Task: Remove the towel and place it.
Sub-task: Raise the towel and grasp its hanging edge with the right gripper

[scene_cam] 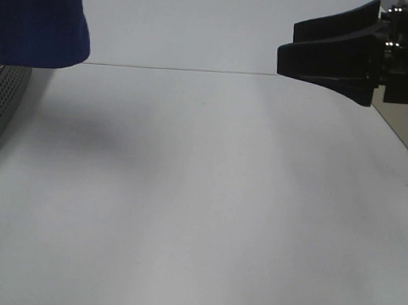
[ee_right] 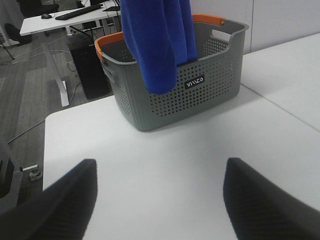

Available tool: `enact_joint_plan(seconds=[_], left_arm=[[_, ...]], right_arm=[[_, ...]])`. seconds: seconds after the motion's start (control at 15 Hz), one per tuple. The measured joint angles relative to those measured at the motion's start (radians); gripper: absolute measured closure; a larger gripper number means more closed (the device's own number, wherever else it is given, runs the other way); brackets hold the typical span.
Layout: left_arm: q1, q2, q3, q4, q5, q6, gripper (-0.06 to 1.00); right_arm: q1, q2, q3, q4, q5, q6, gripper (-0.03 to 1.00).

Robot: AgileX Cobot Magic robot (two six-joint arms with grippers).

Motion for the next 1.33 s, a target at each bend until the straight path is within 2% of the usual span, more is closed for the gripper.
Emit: enact_joint_plan(seconds=[0.2,0.4,0.53,0.73,1.07,1.27,1.33], left_arm=[[-0.071,0.007,0.000,0.000,-0.009,0.000,0.94],[-0.123,0.034,0.000,0.002,-0.038,0.000,0.94],[-0.128,0.043,0.000,0.002,-0.063,0.000,0.94],[-0.128,0.050,0.000,0.002,-0.162,0.000,0.94],[-0.128,0.087,0.000,0.002,-0.192,0.000,0.94],[-0.128,0.092,0.000,0.002,-0.219,0.000,0.94],[-0.128,0.096,0.000,0.002,-0.232,-0.001,0.94]], right_arm=[[0.012,0.141,-0.099,0.013,0.050,-0.034,0.27],[0.172,0.325,-0.289,0.037,0.039,-0.040,0.27],[0.209,0.379,-0.354,0.054,0.036,-0.028,0.27],[0.244,0.462,-0.426,0.068,0.035,-0.022,0.27],[0.290,0.533,-0.483,0.113,0.024,-0.035,0.27],[0.290,0.544,-0.486,0.110,0.025,-0.036,0.48],[0.290,0.544,-0.488,0.111,0.025,-0.036,0.63]])
